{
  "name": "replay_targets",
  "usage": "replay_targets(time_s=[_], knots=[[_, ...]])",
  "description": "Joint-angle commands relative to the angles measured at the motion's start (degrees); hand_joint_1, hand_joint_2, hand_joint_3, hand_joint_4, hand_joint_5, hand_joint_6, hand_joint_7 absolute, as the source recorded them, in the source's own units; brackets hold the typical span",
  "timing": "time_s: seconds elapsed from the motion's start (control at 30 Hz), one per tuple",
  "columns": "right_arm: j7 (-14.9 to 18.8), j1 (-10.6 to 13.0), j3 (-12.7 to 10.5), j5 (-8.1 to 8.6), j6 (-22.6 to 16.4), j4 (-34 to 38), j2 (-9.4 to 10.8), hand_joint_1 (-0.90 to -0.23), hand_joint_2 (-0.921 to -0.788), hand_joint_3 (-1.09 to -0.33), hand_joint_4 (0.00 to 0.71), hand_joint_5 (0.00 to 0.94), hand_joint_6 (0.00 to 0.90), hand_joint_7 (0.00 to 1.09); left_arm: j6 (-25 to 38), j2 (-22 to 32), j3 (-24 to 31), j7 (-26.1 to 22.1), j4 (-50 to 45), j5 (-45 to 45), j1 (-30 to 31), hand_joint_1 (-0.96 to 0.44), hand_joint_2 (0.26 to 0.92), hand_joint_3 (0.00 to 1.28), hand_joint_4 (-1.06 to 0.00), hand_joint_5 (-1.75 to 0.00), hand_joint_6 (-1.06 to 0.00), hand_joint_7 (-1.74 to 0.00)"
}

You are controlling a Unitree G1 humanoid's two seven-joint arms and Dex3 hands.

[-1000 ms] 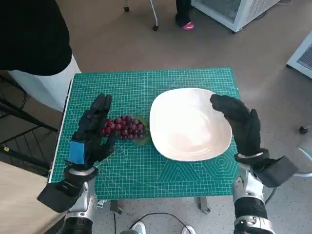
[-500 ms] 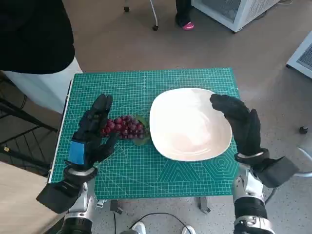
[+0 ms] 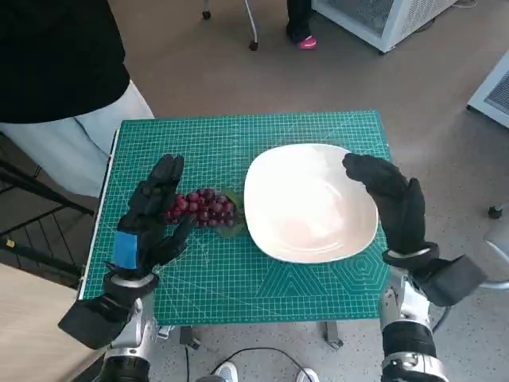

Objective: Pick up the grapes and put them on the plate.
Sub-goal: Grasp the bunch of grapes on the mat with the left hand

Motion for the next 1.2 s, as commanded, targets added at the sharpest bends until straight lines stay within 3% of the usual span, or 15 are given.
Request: replay_targets(time_s=[0.03, 0.23, 0.4, 0.5, 0.6, 0.83, 1.03, 1.2], knots=[[-0.3, 1.33, -0.06, 0.32, 0.65, 0.42, 0.45, -0.466, -0.921, -0.547, 0.518, 0.007, 0.496, 0.14, -0.12, 0.28, 0.16, 0.11, -0.39, -0.04, 0.51, -0.41, 0.921, 0.37, -0.3, 0.0, -0.35, -0.09], [-0.36, 1.33, -0.02, 0.26, 0.61, 0.41, 0.47, -0.469, -0.921, -0.546, 0.519, 0.006, 0.496, 0.14, 0.39, 0.98, 0.4, 0.69, -1.11, 1.24, 0.64, -0.41, 0.921, 0.37, -0.3, 0.0, -0.35, -0.09], [-0.42, 1.23, 0.08, -0.02, 0.42, 0.65, 0.35, -0.473, -0.921, -0.547, 0.518, 0.005, 0.495, 0.14, 7.52, 7.41, 2.77, 7.76, -10.1, 17.68, 2.94, -0.51, 0.921, 0.27, -0.23, 0.0, -0.31, -0.07], [-0.46, 1.03, 0.07, -0.16, 0.09, 0.92, 0.26, -0.474, -0.921, -0.549, 0.518, 0.005, 0.494, 0.14, 13.35, 10.49, 3.94, 12.0, -16.9, 29.54, 4.77, -0.6, 0.921, 0.21, -0.15, 0.0, -0.23, -0.03], [-0.45, 0.99, 0.07, -0.17, -0.02, 0.98, 0.24, -0.474, -0.921, -0.55, 0.518, 0.005, 0.494, 0.14, 15.84, 11.24, 3.76, 13.6, -19.42, 32.92, 5.5, -0.66, 0.921, 0.18, -0.1, 0.0, -0.18, -0.01], [-0.77, 0.77, 0.06, -0.44, -0.87, 1.39, 0.13, -0.458, -0.921, -0.557, 0.525, 0.007, 0.493, 0.14, 34.27, 15.11, 1.85, 8.69, -32.6, 43.63, 6.99, -0.64, 0.832, 0.06, -0.02, 0.0, -0.11, 0.0], [-0.88, 0.71, 0.03, -0.45, -1.12, 1.58, 0.09, -0.453, -0.921, -0.56, 0.526, 0.006, 0.493, 0.14, 41.58, 15.78, -0.4, 7.51, -35.9, 46.03, 6.76, -0.59, 0.783, 0.01, 0.0, 0.0, -0.13, -0.02], [-0.84, 0.45, -0.32, -0.17, -1.2, 1.83, -0.18, -0.451, -0.921, -0.561, 0.525, 0.005, 0.491, 0.13, 48.91, 17.04, -5.33, 5.34, -34.09, 50.59, 3.22, -0.54, 0.76, 0.0, 0.0, 0.0, -0.15, -0.03]])
